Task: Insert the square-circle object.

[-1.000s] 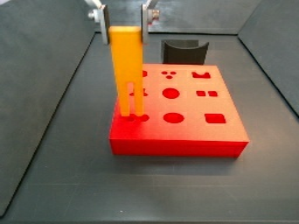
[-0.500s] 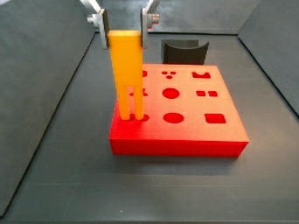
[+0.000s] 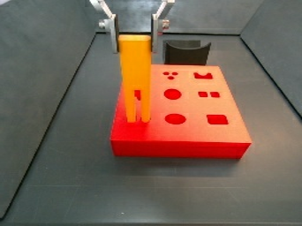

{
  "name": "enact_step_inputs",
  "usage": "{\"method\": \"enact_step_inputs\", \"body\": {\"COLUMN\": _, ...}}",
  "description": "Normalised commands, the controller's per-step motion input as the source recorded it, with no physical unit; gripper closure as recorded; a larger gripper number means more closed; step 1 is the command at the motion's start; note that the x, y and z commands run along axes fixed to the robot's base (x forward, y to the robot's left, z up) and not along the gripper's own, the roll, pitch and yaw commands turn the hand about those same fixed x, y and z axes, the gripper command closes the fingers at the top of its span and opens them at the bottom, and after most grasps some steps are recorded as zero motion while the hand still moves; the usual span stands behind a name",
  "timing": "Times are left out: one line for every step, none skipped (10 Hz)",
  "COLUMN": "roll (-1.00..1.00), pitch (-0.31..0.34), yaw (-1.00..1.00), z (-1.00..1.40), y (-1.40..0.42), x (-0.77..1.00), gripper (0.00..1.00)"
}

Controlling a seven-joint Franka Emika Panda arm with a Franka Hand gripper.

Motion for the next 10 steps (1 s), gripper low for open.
{"method": "enact_step_inputs", "body": {"roll": 0.03, "pitch": 0.000, "yaw": 0.00, "z": -0.09, "y": 0.00, "x": 0.00, "gripper": 1.00}}
{"method": "enact_step_inputs", "body": {"roll": 0.10, "pitch": 0.000, "yaw": 0.00, "z": -0.18, "y": -0.07, "x": 0.00, "gripper": 1.00}}
{"method": "enact_step_inputs", "body": {"roll": 0.25, "pitch": 0.004, "yaw": -0.01, "z": -0.42, "y": -0.19, "x": 0.07, "gripper": 1.00}}
{"method": "enact_step_inputs", "body": {"roll": 0.10, "pitch": -0.026, "yaw": 0.00, "z": -0.58, "y": -0.13, "x": 0.08, "gripper": 1.00}}
{"method": "enact_step_inputs", "body": {"roll": 0.03, "pitch": -0.111, "yaw": 0.00, "z": -0.79, "y": -0.09, "x": 0.10, "gripper": 1.00}}
{"method": "enact_step_inputs", "body": {"roll": 0.01, "pitch": -0.144, "yaw": 0.00, "z": -0.93, "y": -0.06, "x": 0.10, "gripper": 1.00}}
{"method": "enact_step_inputs", "body": {"roll": 0.01, "pitch": -0.129, "yaw": 0.00, "z": -1.00, "y": -0.06, "x": 0.03, "gripper": 1.00}}
{"method": "enact_step_inputs", "body": {"roll": 0.04, "pitch": -0.051, "yaw": -0.03, "z": -1.00, "y": -0.05, "x": 0.00, "gripper": 1.00}}
{"method": "enact_step_inputs", "body": {"roll": 0.03, "pitch": -0.007, "yaw": -0.02, "z": -1.00, "y": -0.03, "x": 0.00, "gripper": 1.00}}
{"method": "enact_step_inputs", "body": {"roll": 0.02, "pitch": -0.004, "yaw": 0.00, "z": -1.00, "y": -0.01, "x": 0.00, "gripper": 1.00}}
